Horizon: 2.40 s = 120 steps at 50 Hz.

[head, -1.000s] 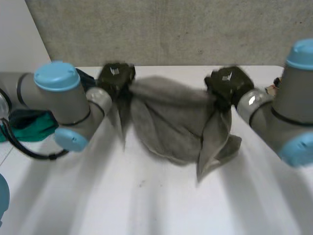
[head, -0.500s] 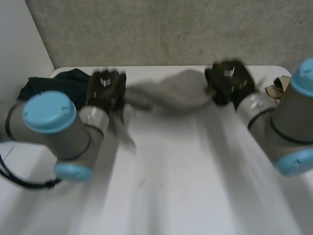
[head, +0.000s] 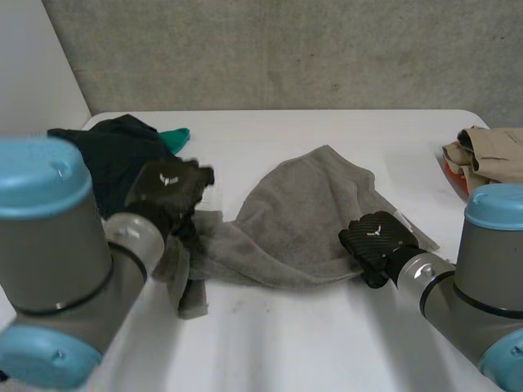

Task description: Fold the laundry.

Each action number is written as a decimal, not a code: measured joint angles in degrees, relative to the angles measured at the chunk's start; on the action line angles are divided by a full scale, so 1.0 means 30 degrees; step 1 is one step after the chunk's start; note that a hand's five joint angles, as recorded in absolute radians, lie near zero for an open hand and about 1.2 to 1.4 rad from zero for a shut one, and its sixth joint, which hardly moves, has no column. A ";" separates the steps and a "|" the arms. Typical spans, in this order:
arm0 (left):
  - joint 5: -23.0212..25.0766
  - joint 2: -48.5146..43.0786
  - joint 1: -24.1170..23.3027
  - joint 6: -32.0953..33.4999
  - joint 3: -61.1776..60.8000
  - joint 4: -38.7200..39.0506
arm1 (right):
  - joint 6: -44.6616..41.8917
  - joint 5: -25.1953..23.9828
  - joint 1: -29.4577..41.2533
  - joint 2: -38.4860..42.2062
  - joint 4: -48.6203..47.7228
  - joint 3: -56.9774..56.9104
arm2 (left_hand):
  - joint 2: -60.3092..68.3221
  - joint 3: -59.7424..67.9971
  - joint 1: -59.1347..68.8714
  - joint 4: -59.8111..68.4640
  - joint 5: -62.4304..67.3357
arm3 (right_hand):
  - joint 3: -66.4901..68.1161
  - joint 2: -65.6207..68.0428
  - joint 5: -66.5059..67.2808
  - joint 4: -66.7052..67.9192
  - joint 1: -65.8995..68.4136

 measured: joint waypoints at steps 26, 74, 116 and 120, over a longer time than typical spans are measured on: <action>0.7041 -1.0221 0.2602 0.6727 0.8482 -0.2152 | 0.0093 -0.0481 -0.0043 -0.0017 -0.0151 0.0367 | -0.1086 -0.1141 -0.0903 -0.0987 -0.0998 | 0.0000 0.0000 0.0000 0.0002 0.0000; 0.0554 -0.7730 0.1792 0.7962 0.9163 0.5363 | -0.5546 0.2350 -0.1338 0.1245 0.1221 -0.9116 | 1.4487 1.4296 1.3782 1.4710 1.3837 | 0.0002 0.0000 0.0000 0.0003 0.0000; -0.0143 -0.3294 0.1710 0.4380 -0.2766 1.0182 | 0.4462 -0.0065 -0.3943 0.1833 0.0195 -0.2364 | 1.4534 1.4338 1.3782 1.4777 1.3839 | -1.0378 -1.0375 -0.9708 -1.0535 -0.8458; -0.0136 -0.3098 0.1895 0.4324 -0.2764 1.0173 | 0.6530 -0.0091 -0.4888 0.1777 0.0509 -0.2436 | 1.4534 1.4338 1.3782 1.4777 1.3837 | -1.2047 -1.1901 -1.1432 -1.2082 -0.9670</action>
